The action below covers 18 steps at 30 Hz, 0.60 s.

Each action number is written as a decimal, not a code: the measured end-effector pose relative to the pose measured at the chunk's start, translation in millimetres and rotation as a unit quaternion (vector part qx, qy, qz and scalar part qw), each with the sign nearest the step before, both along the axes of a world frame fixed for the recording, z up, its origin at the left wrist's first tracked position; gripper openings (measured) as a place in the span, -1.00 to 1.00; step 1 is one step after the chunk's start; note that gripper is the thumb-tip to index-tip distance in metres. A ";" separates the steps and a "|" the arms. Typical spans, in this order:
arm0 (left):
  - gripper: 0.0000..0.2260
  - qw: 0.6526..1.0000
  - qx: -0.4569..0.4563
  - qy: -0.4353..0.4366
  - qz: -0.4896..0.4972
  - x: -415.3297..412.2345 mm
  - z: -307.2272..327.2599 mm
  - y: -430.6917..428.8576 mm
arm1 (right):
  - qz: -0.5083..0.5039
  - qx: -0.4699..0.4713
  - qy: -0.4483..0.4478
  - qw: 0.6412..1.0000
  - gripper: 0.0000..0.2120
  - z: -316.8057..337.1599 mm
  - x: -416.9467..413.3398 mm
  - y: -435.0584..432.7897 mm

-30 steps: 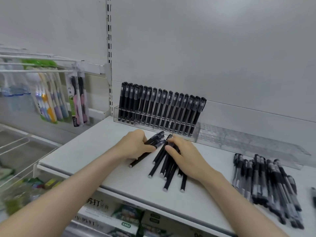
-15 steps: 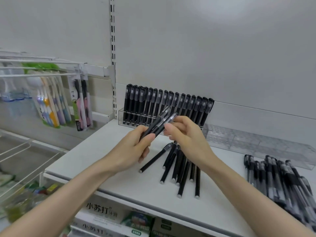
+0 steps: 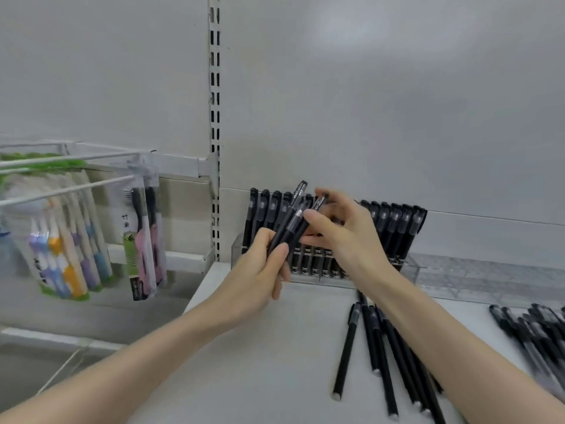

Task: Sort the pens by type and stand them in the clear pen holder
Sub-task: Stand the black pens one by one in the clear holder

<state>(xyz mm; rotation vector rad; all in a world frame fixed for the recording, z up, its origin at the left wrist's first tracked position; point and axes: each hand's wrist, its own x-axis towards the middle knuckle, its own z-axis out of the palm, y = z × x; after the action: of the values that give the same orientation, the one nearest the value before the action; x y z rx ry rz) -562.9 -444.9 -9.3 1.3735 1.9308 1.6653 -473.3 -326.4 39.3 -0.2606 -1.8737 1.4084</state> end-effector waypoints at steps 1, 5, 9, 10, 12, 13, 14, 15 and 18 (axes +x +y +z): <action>-0.89 1.000 0.006 0.008 0.013 -8.7 -0.9 1.3 | -0.014 0.002 0.010 1.000 -0.60 2.1 -4.8 0.3; -0.86 0.996 0.052 0.051 0.061 -37.0 -2.6 3.9 | -0.068 0.023 0.058 0.996 -0.62 10.0 -16.2 5.9; -0.84 0.992 0.108 0.017 0.057 -41.4 -5.4 9.9 | -0.123 0.103 0.055 0.986 -0.69 9.4 -26.5 11.0; -0.84 0.991 0.118 0.013 0.066 -41.1 -7.9 12.2 | -0.131 0.121 0.055 0.982 -0.69 8.0 -28.9 12.4; -0.84 0.988 0.137 0.009 0.070 -39.9 -14.4 15.9 | -0.140 0.146 0.055 0.978 -0.68 4.7 -32.1 14.8; -0.84 0.987 0.147 0.013 0.063 -39.3 -17.7 16.6 | -0.141 0.151 0.056 0.977 -0.68 3.3 -32.8 15.6; -0.85 0.986 0.156 0.020 0.054 -39.1 -20.3 16.6 | -0.141 0.155 0.056 0.976 -0.68 2.2 -33.3 16.5; -0.86 0.985 0.162 0.030 0.044 -39.5 -22.1 15.9 | -0.139 0.159 0.053 0.976 -0.69 1.2 -33.9 17.2; -0.86 0.986 0.162 0.036 0.033 -43.8 -24.5 11.7 | -0.131 0.176 0.036 0.975 -0.66 -3.1 -37.0 18.4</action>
<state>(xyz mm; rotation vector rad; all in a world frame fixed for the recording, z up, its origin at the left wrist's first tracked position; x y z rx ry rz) -606.8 -433.3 -33.8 1.5140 1.8189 2.0607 -510.3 -308.0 36.2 -0.2648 -1.9095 0.8810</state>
